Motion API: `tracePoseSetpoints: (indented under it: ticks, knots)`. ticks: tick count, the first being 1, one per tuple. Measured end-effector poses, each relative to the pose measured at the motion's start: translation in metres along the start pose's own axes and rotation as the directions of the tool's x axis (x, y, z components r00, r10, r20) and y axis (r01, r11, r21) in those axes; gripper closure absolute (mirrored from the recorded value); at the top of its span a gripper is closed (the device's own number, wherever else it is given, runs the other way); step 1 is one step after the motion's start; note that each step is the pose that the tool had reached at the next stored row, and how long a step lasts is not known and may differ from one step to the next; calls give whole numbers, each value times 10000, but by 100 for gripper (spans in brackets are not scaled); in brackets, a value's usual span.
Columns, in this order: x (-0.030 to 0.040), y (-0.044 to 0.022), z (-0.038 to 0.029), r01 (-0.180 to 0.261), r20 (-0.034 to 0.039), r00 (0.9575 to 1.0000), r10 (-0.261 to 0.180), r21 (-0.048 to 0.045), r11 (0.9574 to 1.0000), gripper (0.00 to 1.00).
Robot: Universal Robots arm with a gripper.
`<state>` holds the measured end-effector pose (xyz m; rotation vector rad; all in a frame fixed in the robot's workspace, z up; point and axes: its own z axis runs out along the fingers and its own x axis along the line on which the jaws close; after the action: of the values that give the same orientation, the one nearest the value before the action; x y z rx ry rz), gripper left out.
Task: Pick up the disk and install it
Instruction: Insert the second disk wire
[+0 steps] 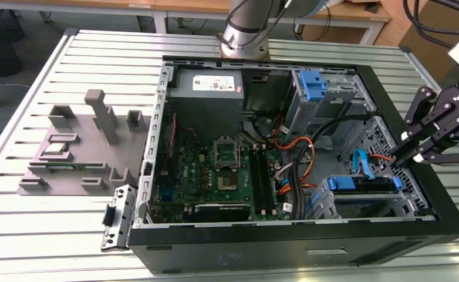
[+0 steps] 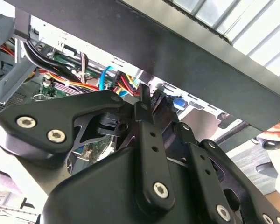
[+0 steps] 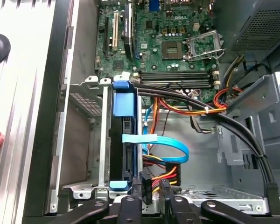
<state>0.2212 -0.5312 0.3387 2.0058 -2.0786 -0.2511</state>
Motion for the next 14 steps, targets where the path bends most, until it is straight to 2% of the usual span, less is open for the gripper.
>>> tracePoseSetpoints:
  ticks: [2, 4, 5, 6, 8, 12, 14]
  knots:
    - [-3, -2, 2, -46, -150, 9999, 46, 3, 10000, 71]
    - [-4, -3, 3, -115, -384, 9992, 115, 7, 9999, 71]
    - [-6, -2, 3, -144, -478, 9988, 144, 8, 9999, 71]
    - [-10, -2, 4, -158, -523, 9985, 158, 10, 9999, 71]
    - [-14, -2, 4, -170, -563, 9983, 170, 13, 9999, 71]
    - [-14, -3, 4, -171, -568, 9982, 171, 12, 9999, 71]
    - [-16, -7, 19, -183, -605, 9980, 183, 14, 9998, 71]
